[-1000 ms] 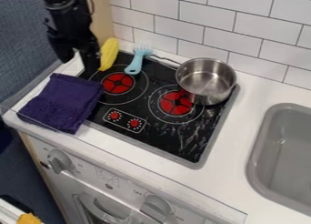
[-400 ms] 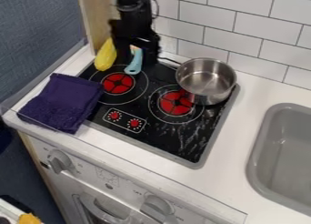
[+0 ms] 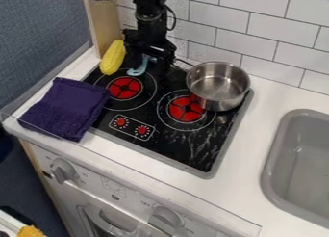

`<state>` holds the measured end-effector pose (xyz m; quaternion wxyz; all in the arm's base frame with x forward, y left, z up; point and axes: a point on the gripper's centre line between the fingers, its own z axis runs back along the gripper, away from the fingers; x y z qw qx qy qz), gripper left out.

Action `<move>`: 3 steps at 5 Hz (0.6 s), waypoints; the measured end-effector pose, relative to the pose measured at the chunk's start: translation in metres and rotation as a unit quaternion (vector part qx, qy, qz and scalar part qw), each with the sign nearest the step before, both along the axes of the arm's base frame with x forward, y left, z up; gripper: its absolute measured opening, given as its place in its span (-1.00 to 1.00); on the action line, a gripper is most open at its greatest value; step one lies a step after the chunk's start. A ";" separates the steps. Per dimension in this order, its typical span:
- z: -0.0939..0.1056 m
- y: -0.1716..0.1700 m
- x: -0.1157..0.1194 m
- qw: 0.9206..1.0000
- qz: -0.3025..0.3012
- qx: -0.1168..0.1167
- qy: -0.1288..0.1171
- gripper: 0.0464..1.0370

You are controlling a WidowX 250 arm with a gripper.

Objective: Place the blue brush on top of the purple cloth

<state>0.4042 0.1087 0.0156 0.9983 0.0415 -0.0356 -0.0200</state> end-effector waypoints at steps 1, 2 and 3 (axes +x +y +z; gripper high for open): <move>0.002 0.013 -0.003 1.000 0.019 0.008 0.001 0.93; -0.002 0.022 0.000 1.000 0.027 0.008 0.002 0.90; -0.002 0.020 0.000 1.000 0.031 0.002 0.003 0.72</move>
